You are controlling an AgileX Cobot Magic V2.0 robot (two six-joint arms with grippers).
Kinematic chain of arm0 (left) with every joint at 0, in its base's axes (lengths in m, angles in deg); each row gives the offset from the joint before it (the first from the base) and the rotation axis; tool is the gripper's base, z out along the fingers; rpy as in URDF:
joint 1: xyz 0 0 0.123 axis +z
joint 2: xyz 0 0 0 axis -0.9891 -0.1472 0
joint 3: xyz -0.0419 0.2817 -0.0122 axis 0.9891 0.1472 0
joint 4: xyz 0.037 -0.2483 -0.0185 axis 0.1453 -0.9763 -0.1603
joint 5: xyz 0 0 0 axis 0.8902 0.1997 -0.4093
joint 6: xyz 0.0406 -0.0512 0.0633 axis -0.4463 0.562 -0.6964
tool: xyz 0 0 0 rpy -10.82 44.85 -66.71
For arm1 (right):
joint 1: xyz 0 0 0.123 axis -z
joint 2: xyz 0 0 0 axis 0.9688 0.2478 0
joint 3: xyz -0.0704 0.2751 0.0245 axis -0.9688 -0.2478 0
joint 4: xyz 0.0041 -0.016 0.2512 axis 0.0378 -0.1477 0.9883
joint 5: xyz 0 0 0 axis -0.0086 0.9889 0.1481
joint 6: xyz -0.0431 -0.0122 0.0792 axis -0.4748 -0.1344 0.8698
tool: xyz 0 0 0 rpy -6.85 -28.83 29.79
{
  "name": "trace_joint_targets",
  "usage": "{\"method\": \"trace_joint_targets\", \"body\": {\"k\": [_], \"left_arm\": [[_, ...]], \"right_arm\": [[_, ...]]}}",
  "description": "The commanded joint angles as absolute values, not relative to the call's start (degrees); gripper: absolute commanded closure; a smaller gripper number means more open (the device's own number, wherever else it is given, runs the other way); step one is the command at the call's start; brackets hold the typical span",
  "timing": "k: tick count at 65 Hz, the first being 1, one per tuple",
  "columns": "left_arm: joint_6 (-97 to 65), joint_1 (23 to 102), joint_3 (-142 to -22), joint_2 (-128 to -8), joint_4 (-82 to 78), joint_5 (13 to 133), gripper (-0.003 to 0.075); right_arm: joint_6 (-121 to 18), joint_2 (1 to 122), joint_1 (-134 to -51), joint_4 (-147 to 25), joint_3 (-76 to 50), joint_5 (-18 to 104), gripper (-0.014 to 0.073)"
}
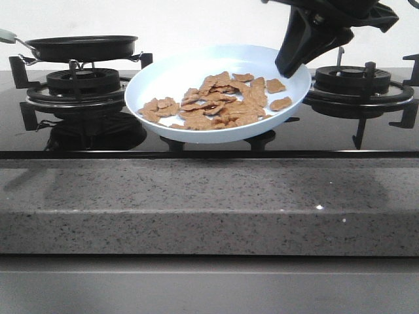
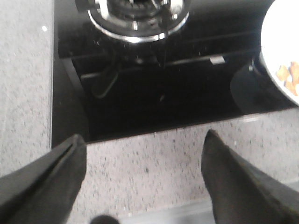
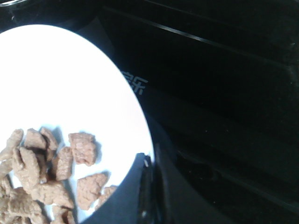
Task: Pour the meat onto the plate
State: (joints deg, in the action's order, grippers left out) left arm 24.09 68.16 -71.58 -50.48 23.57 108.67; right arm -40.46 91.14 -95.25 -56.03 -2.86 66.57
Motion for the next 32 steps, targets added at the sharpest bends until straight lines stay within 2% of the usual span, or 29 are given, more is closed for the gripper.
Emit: {"method": "trace_joint_targets", "body": {"k": [1,16,32], "left_arm": [[24.8,67.7,-73.1,-50.2,23.5,102.9,0.0209],[24.8,67.7,-73.1,-50.2,23.5,100.9,0.0209],[24.8,67.7,-73.1,-50.2,23.5,99.1,0.0209]], "right_arm": [[-40.8,89.3,-95.1,-54.8,-1.3,63.1,0.0663],[-40.8,89.7,-94.6,-54.7,0.2,62.5,0.0663],[-40.8,93.4,-89.6,-50.5,9.7,65.9,0.0663]]}}
